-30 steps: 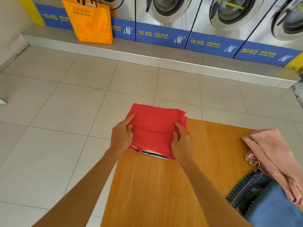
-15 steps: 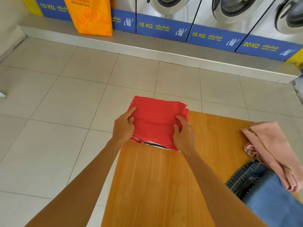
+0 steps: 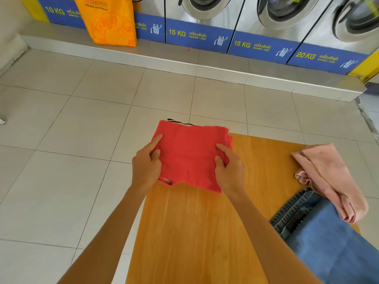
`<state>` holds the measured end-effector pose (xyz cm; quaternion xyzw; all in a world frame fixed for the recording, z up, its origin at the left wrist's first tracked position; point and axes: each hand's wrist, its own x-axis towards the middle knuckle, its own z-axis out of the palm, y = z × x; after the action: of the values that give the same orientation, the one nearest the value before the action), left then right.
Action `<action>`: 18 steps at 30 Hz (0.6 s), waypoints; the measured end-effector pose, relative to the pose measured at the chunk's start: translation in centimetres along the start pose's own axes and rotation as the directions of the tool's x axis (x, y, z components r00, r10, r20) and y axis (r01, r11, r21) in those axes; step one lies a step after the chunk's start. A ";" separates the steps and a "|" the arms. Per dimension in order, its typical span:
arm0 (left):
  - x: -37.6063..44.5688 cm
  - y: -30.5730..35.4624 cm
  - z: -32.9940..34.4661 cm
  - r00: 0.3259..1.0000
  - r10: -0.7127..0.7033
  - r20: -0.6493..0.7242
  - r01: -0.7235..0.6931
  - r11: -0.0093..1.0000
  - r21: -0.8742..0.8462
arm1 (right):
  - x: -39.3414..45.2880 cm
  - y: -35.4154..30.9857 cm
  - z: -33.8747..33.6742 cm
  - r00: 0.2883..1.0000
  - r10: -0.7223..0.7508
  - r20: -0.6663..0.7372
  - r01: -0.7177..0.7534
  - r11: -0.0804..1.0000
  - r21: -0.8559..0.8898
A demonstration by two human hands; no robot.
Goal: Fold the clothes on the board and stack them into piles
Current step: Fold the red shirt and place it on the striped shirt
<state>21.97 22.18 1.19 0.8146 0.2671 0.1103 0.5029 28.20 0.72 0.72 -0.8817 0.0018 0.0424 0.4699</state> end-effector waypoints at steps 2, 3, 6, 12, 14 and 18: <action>-3.0 -1.8 -0.5 1.000 -0.030 0.007 0.029 0.999 0.024 | -3.2 1.7 -0.2 0.999 0.012 0.037 -0.012 1.000 0.008; -4.4 -2.9 -0.5 0.999 -0.049 0.013 0.048 0.998 0.030 | -4.8 2.7 -0.1 0.999 0.021 0.046 -0.022 1.000 0.003; -7.6 -5.5 -0.2 0.995 -0.094 0.025 0.092 0.995 0.046 | -8.4 5.3 0.6 0.997 0.055 0.049 -0.053 0.998 -0.043; -9.5 -7.7 0.0 0.991 -0.128 0.026 0.123 0.983 0.136 | -10.1 7.3 1.3 0.985 0.107 0.134 -0.088 0.987 -0.138; -9.8 -8.1 0.1 0.988 -0.150 0.033 0.142 0.975 0.174 | -10.0 7.7 1.4 0.977 0.126 0.175 -0.093 0.979 -0.183; -9.8 -8.4 0.4 0.989 -0.139 0.039 0.124 0.956 0.265 | -9.5 7.6 1.3 0.969 0.126 0.213 -0.077 0.972 -0.222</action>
<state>11.26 19.43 -5.49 0.8570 0.3186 0.0170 0.4047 18.35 -2.83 -5.59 -0.9150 -0.0106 0.1665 0.3673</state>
